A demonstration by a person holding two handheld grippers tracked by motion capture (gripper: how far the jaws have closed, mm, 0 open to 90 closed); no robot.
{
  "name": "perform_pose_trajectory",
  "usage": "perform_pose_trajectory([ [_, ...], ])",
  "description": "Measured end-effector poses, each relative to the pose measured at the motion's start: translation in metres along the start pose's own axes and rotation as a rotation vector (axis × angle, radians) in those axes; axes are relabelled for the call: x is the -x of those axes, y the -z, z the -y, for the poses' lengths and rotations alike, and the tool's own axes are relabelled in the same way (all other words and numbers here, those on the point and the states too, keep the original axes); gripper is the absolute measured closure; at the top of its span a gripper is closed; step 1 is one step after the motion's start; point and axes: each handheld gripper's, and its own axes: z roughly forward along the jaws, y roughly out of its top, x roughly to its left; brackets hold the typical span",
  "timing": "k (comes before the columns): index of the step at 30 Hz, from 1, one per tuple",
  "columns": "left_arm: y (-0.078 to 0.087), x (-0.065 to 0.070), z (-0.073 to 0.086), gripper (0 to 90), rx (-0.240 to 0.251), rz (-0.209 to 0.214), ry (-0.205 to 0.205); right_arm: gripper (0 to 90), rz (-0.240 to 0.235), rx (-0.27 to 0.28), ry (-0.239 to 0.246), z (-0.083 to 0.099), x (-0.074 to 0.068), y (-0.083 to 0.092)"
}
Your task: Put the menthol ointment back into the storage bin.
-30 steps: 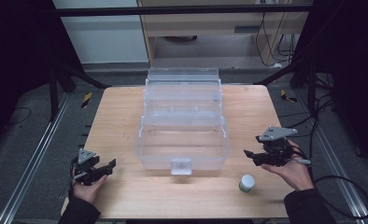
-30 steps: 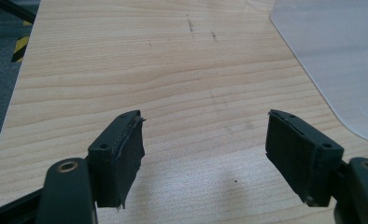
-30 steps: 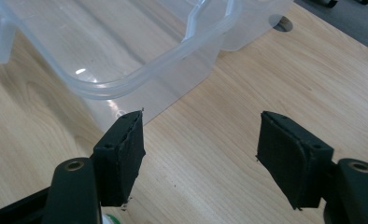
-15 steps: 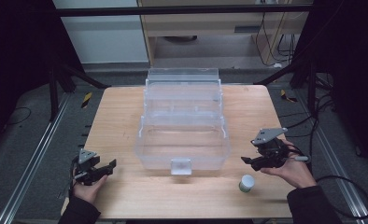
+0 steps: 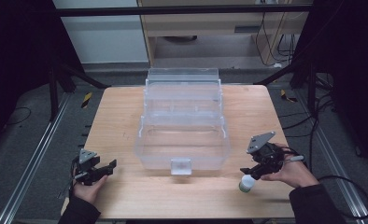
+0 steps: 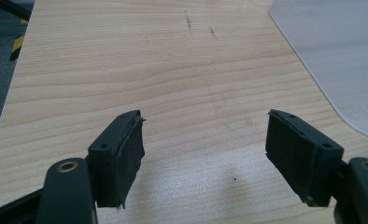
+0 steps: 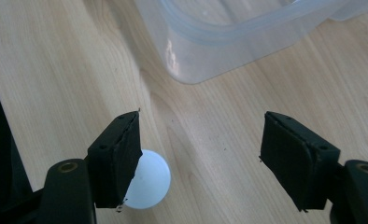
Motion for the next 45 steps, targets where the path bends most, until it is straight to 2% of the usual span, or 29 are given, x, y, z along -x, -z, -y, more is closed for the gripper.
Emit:
perform_pose_trajectory([
  [5,0.000,0.000,0.000,27.1,0.000,0.000,0.000,28.1,-0.023,-0.039,0.020,-0.001,-0.003,-0.002],
  [6,0.000,0.000,0.000,27.1,0.000,0.000,-0.001,28.0,-0.029,-0.060,0.041,-0.001,-0.004,-0.003],
  [10,0.000,0.000,0.000,27.1,-0.001,-0.001,-0.003,28.0,-0.049,-0.086,0.066,-0.002,-0.008,-0.004],
  [21,0.000,0.000,0.000,27.2,-0.002,0.000,-0.003,28.1,-0.095,-0.150,0.107,-0.001,-0.012,-0.007],
  [30,-0.001,0.000,0.000,27.2,-0.004,0.000,-0.003,28.2,-0.145,-0.232,0.148,-0.001,-0.016,-0.013],
  [35,-0.001,0.000,0.000,27.2,-0.004,0.000,-0.004,29.2,-0.157,-0.260,0.183,-0.001,-0.017,-0.017],
  [45,-0.001,0.000,0.000,27.2,-0.006,-0.002,-0.004,31.9,-0.167,-0.302,0.207,0.001,-0.019,-0.027],
])
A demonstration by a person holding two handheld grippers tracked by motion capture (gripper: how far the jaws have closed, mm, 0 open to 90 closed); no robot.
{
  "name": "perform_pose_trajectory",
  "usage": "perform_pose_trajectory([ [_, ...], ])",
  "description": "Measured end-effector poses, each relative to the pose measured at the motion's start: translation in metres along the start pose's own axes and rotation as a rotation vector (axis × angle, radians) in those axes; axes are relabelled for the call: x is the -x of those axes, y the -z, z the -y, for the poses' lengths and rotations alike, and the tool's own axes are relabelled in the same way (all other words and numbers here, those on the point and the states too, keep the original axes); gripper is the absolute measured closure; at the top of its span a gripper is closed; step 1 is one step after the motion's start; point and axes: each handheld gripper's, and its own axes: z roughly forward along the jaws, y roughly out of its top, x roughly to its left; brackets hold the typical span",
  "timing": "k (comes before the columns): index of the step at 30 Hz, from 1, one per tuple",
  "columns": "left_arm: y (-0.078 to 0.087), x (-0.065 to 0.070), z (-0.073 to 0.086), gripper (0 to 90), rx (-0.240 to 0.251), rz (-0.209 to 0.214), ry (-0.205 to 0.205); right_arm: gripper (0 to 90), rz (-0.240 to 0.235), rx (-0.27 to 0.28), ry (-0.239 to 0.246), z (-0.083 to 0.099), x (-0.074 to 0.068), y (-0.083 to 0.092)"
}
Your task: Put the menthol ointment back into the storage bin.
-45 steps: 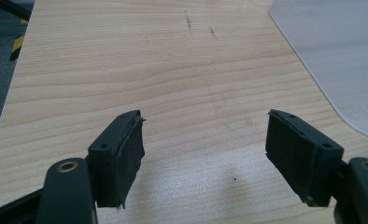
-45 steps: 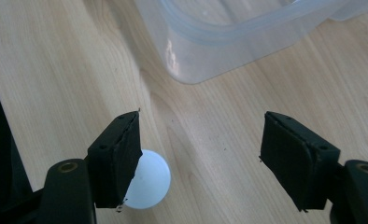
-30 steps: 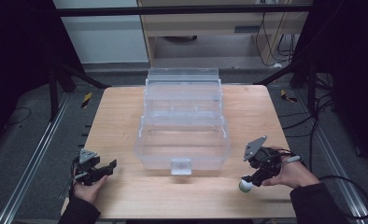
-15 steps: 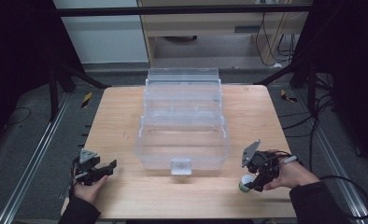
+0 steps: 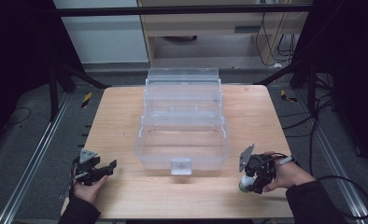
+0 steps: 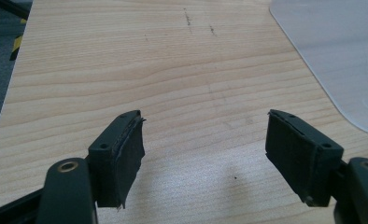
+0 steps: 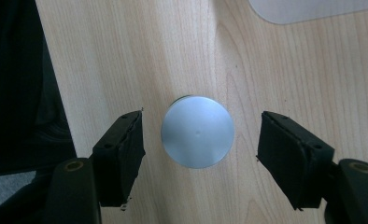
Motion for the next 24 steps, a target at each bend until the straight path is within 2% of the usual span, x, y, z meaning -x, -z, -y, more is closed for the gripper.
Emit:
perform_pose_trajectory([
  [1,0.000,0.000,0.000,27.2,0.000,0.001,0.001,32.3,0.002,-0.007,0.015,0.000,0.000,-0.003],
  [9,0.000,0.000,0.000,27.3,0.001,-0.001,0.001,36.8,-0.001,-0.049,0.039,-0.001,0.000,-0.014],
  [22,0.000,0.000,0.000,27.3,0.002,-0.001,-0.001,48.4,-0.011,-0.063,0.062,-0.002,0.000,-0.022],
  [24,0.000,0.000,0.000,27.3,0.001,-0.001,0.000,49.0,-0.013,-0.064,0.054,-0.002,0.000,-0.021],
])
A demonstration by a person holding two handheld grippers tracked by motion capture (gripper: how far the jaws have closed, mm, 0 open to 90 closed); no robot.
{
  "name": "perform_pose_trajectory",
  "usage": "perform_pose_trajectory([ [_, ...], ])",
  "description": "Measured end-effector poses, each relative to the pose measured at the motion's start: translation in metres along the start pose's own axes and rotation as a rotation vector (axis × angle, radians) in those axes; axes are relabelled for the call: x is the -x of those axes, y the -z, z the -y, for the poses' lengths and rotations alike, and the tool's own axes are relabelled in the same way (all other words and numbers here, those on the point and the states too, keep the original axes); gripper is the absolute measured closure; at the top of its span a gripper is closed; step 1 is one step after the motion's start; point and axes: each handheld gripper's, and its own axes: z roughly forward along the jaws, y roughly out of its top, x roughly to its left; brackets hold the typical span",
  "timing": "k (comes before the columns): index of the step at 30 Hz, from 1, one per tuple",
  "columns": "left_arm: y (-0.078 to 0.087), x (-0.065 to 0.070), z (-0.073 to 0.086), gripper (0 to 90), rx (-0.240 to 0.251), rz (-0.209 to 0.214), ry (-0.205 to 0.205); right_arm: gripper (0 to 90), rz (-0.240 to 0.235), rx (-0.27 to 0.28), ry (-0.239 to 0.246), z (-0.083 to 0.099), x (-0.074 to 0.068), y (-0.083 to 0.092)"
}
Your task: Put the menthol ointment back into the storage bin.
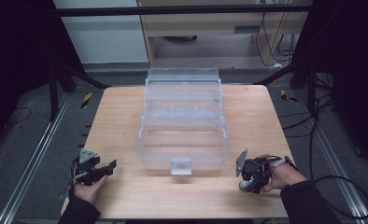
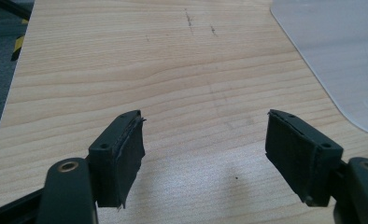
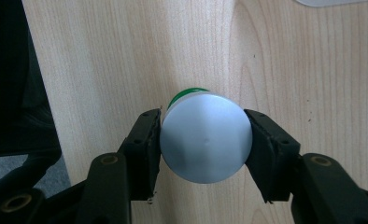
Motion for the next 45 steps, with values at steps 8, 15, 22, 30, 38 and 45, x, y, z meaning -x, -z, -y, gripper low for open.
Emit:
perform_pose_trajectory([
  [8,0.000,0.000,0.000,27.3,-0.002,-0.001,-0.001,50.1,0.002,0.001,-0.009,0.000,0.000,0.001],
  [15,0.000,0.000,0.000,27.4,-0.002,-0.002,-0.001,50.2,-0.004,0.003,-0.015,0.000,0.001,0.004],
  [22,0.000,0.000,0.000,27.4,-0.003,-0.002,-0.001,50.2,0.000,0.010,-0.022,-0.001,0.002,0.012],
  [30,-0.001,0.000,0.000,27.4,-0.004,0.000,-0.001,50.3,0.008,0.023,-0.027,-0.005,0.004,0.026],
  [38,-0.001,0.000,0.000,27.4,-0.006,0.001,-0.002,50.3,0.023,0.040,-0.023,-0.009,0.005,0.043],
  [45,-0.002,0.001,0.000,27.5,-0.007,0.001,-0.002,50.3,0.046,0.055,-0.022,-0.014,0.008,0.062],
])
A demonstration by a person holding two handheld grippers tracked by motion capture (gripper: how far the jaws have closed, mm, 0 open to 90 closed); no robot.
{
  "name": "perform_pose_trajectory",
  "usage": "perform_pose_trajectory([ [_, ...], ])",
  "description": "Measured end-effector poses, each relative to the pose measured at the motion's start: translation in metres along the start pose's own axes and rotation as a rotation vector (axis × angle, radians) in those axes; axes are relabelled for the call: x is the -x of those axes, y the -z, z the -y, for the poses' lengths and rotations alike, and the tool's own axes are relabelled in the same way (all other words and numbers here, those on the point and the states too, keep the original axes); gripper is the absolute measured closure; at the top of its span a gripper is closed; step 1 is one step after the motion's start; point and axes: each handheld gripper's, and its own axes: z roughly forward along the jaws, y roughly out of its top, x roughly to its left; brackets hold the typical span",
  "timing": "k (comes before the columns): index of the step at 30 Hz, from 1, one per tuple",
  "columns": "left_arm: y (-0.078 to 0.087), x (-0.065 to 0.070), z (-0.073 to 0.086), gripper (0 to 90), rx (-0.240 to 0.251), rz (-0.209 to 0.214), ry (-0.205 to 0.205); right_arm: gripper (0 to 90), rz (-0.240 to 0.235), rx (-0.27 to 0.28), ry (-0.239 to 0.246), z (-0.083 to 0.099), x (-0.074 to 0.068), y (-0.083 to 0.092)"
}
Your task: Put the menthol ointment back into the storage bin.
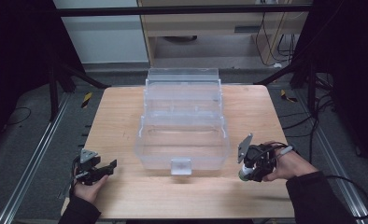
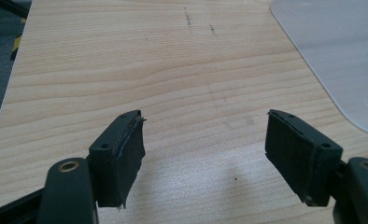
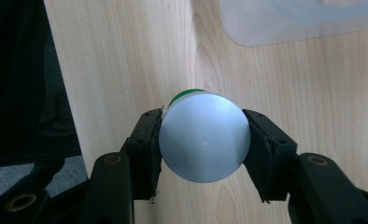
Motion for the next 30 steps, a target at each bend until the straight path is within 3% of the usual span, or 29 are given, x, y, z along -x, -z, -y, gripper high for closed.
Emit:
perform_pose_trajectory([
  [18,0.000,0.001,0.000,27.6,-0.004,-0.002,-0.009,50.3,0.041,0.035,0.005,-0.022,0.009,0.039],
  [30,-0.001,0.001,0.000,27.7,-0.005,-0.005,-0.012,50.3,0.059,0.053,0.003,-0.032,0.014,0.048],
])
